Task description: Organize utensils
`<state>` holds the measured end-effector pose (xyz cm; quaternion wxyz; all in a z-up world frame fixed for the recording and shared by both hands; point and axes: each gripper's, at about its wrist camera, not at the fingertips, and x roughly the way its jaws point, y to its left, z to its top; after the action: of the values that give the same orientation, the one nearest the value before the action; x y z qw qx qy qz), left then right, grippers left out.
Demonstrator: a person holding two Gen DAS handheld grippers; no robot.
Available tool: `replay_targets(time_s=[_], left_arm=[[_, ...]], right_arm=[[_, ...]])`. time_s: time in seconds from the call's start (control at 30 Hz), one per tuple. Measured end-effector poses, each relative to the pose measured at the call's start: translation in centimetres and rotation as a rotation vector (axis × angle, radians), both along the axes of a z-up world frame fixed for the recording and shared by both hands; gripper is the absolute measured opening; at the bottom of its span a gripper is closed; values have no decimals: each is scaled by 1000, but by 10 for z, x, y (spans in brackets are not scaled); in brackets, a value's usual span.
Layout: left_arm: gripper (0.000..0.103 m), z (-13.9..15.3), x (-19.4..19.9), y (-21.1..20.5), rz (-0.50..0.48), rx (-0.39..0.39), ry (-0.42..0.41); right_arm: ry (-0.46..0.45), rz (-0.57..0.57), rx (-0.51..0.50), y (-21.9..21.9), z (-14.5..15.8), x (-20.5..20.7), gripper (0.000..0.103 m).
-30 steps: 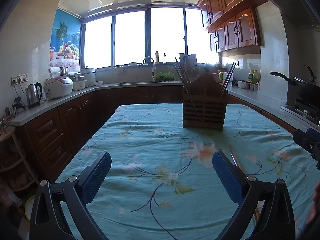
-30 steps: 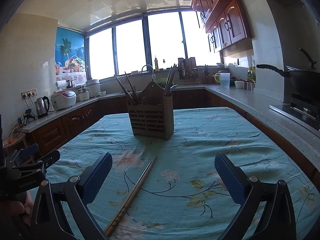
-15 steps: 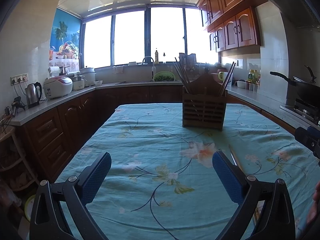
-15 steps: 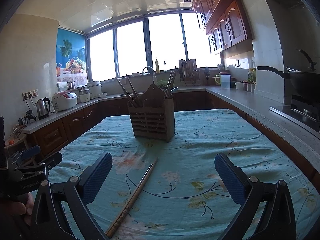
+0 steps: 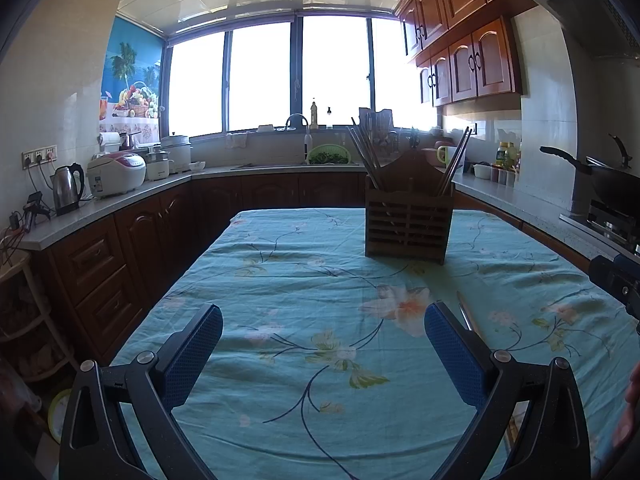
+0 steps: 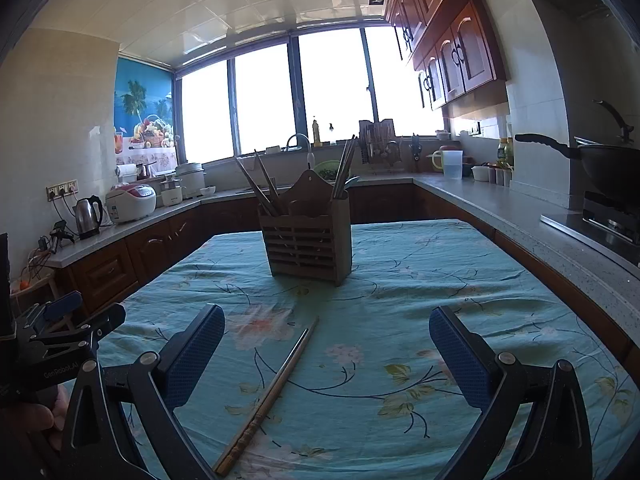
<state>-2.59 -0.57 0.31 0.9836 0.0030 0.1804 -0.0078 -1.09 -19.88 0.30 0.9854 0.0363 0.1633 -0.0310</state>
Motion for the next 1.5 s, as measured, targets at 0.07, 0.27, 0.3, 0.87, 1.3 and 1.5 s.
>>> replay_targets(time_s=[0.07,0.27,0.3,0.87,1.3,1.5], left_arm=[[102,1,0,0,0,-2,1],[102,2,-1,-1,1,-5,5],[102,2,0,-1,1,-6,6],[102,2,2,-4,-1,-9,15],[102,1,4,-7,-4,-9,19],[102,2,5,-8,-6,-8,17]], right_arm=[[-1,0,1,0,0,0,103],[-1,1,0,0,0,0,103],[1,2,1,0,0,0,103],[0,4,3,2,1,0,103],[-3,4,5,1,3,1,103],[-6,7,10,-1,3,4,103]])
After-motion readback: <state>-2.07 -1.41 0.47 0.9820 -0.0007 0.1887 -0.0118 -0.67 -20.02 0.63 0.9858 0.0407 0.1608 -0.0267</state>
